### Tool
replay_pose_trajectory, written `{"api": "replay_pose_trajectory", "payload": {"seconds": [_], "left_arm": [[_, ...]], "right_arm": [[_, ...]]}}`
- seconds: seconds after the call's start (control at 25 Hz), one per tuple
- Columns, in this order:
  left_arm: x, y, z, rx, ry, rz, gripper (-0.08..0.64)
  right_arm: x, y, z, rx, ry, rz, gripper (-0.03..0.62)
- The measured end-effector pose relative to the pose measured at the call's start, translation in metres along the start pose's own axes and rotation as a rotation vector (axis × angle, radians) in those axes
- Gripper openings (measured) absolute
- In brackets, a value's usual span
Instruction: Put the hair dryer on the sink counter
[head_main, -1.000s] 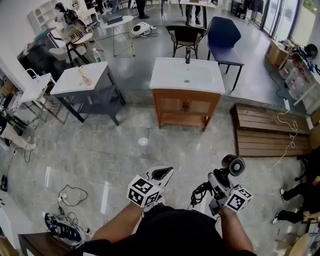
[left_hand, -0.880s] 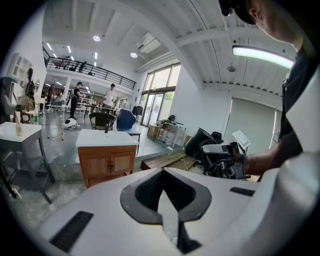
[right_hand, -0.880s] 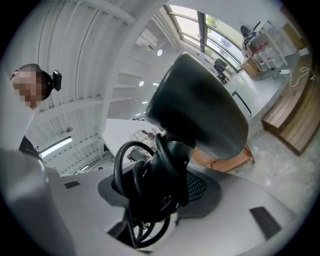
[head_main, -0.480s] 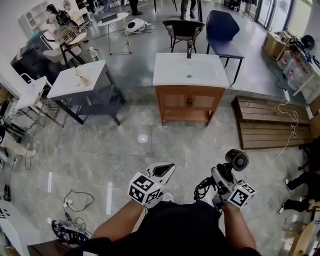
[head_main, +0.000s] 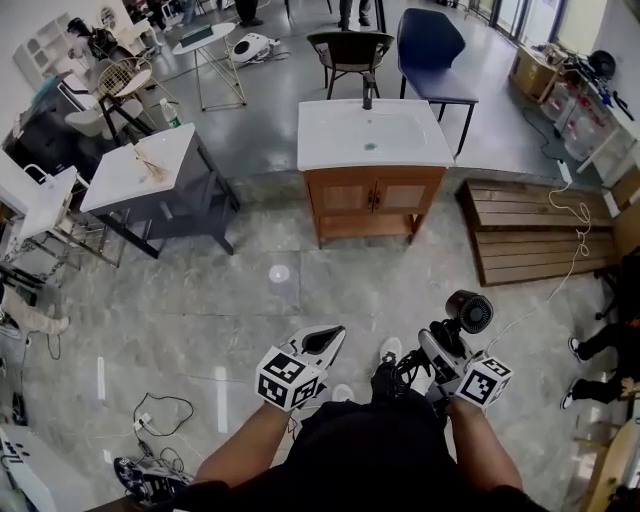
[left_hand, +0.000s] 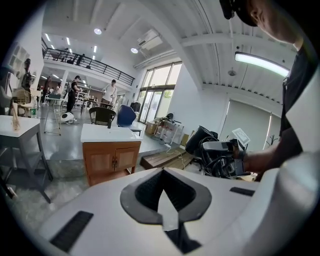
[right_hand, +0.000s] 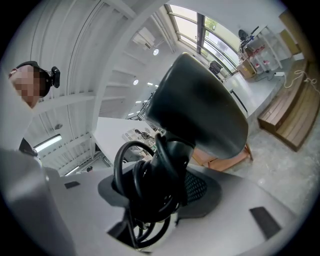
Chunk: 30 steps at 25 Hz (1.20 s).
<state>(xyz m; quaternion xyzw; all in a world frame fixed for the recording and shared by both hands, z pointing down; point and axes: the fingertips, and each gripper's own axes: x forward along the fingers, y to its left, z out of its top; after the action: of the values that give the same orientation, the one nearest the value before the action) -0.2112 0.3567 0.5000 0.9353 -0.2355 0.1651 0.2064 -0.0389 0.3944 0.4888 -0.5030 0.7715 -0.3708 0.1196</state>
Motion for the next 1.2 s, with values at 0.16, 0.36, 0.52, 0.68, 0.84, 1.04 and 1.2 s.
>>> {"api": "replay_pose_trajectory", "payload": {"seconds": [0.16,0.36,0.52,0.68,0.84,1.04,1.2], "left_arm": [[0.009,0.012,0.005,-0.009,0.000,0.009,0.000],[0.030,0.032,0.020,-0.019,0.012,0.032,0.000],[0.056,0.052,0.045,-0.025,0.011,0.046,0.000],[0.092,0.070,0.082,0.007,-0.008,0.062,0.000],[0.132,0.081,0.119,0.056,-0.021,0.070,0.000],[0.184,0.091,0.141,0.073,-0.004,0.078,0.000],[0.213,0.100,0.151,0.057,0.000,0.095,0.000]], "right_arm": [[0.017,-0.008,0.013,0.003,-0.012,0.022,0.213],[0.047,-0.033,0.038,0.014,-0.012,0.026,0.213],[0.073,-0.057,0.069,0.028,-0.026,0.037,0.213],[0.096,-0.078,0.109,0.019,-0.040,0.062,0.213],[0.119,-0.099,0.145,0.013,-0.038,0.085,0.213],[0.138,-0.134,0.179,0.013,-0.016,0.105,0.213],[0.153,-0.164,0.195,0.017,0.011,0.112,0.213]]}}
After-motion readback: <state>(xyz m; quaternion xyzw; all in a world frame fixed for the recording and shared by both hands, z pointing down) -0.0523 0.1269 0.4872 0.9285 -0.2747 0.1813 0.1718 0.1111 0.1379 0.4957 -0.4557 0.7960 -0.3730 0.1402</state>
